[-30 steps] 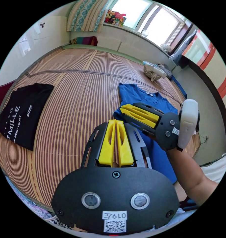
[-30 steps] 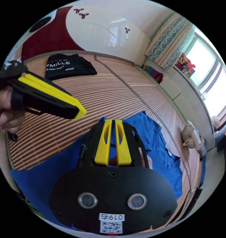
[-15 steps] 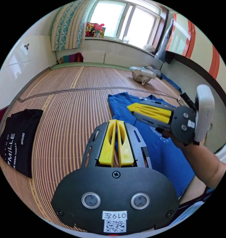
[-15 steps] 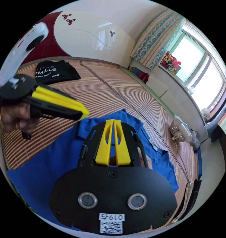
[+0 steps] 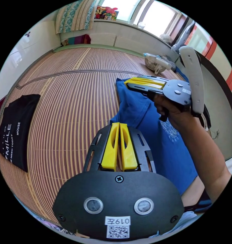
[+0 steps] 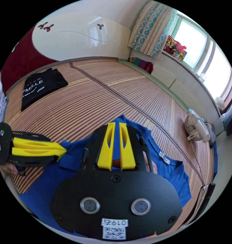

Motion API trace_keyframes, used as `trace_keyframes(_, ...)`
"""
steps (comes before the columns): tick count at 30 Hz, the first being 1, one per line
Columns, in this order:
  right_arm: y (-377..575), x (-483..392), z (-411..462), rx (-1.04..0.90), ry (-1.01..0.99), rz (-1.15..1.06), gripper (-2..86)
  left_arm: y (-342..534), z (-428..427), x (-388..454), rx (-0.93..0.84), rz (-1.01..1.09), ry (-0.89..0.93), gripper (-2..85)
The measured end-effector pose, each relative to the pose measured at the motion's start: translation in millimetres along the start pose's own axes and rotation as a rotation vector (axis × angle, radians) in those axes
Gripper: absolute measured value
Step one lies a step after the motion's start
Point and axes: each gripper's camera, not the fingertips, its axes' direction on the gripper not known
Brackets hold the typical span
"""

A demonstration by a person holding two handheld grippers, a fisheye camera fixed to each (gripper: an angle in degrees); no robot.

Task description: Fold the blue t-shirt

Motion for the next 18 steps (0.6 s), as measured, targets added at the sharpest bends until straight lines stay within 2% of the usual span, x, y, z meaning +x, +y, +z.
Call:
trace_keyframes(6, -15, 5, 30, -0.038, -0.031, -0.019, -0.7, -7, -11, 9, 0.002, -0.006, 0.007, 0.9)
trace_keyframes(8, -17, 5, 40, -0.063, -0.032, -0.030, -0.9, -10, -24, 5, 0.044, -0.028, 0.059, 0.9)
trace_keyframes(12, -15, 18, 24, 0.009, -0.065, 0.021, -0.8, -14, -46, -1, 0.137, -0.034, 0.083, 0.9)
trace_keyframes(18, 16, 8, -16, 0.108, -0.087, 0.024, 2.6, -25, -47, 32, 0.053, 0.227, -0.119, 1.8)
